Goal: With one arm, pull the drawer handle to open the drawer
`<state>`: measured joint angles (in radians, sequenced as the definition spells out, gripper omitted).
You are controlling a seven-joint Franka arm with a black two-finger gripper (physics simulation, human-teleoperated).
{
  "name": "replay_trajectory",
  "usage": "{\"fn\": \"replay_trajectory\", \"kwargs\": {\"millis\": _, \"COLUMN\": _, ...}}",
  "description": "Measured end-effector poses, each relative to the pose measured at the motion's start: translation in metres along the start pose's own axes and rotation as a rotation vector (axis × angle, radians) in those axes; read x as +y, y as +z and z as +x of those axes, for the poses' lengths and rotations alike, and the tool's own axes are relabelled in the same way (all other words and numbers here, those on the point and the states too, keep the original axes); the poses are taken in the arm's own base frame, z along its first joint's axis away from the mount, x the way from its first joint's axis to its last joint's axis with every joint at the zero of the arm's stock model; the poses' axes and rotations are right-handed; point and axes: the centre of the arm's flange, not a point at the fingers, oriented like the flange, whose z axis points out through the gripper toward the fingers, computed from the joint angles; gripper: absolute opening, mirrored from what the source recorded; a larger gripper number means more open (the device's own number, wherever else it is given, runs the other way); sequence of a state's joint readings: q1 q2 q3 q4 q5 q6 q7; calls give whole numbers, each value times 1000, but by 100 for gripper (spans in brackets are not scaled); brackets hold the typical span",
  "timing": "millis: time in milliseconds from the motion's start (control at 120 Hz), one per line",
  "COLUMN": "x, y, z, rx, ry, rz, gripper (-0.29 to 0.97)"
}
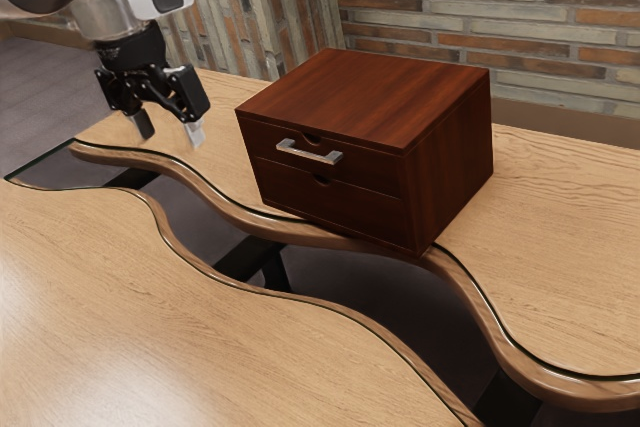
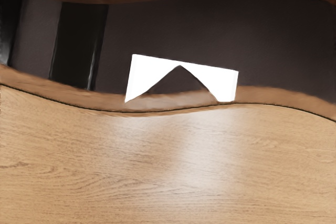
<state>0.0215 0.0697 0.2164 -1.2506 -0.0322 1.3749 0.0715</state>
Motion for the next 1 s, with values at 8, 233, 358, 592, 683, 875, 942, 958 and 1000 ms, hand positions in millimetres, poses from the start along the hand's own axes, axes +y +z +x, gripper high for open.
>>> {"fn": "replay_trajectory", "kwargs": {"millis": 8, "x": 0, "y": 0, "z": 0, "rx": 3, "ry": 0, "rz": 0, "gripper": 66}}
{"fn": "replay_trajectory", "kwargs": {"millis": 233, "x": -9, "y": -26, "z": -6, "rx": 88, "ry": -1, "rz": 3, "gripper": 66}}
{"fn": "replay_trajectory", "kwargs": {"millis": 358, "x": -5, "y": -86, "z": -40, "rx": 213, "ry": -16, "rz": -7, "gripper": 66}}
{"fn": "replay_trajectory", "kwargs": {"millis": 592, "x": 0, "y": -92, "z": -42, "rx": 218, "ry": -411, "rz": -99, "gripper": 66}}
{"fn": "replay_trajectory", "kwargs": {"millis": 683, "x": 4, "y": -86, "z": -40, "rx": 199, "ry": -559, "rz": -124, "gripper": 66}}
{"fn": "replay_trajectory", "kwargs": {"millis": 875, "x": -1, "y": -5, "z": -11, "rx": 136, "ry": -834, "rz": -132, "gripper": 66}}
{"fn": "replay_trajectory", "kwargs": {"millis": 942, "x": -6, "y": 10, "z": -5, "rx": 150, "ry": -916, "rz": -139, "gripper": 66}}
{"fn": "replay_trajectory", "kwargs": {"millis": 958, "x": -7, "y": 15, "z": -3, "rx": 151, "ry": -936, "rz": -140, "gripper": 66}}
{"fn": "replay_trajectory", "kwargs": {"millis": 1000, "x": -11, "y": 30, "z": 2, "rx": 159, "ry": -985, "rz": -146, "gripper": 66}}
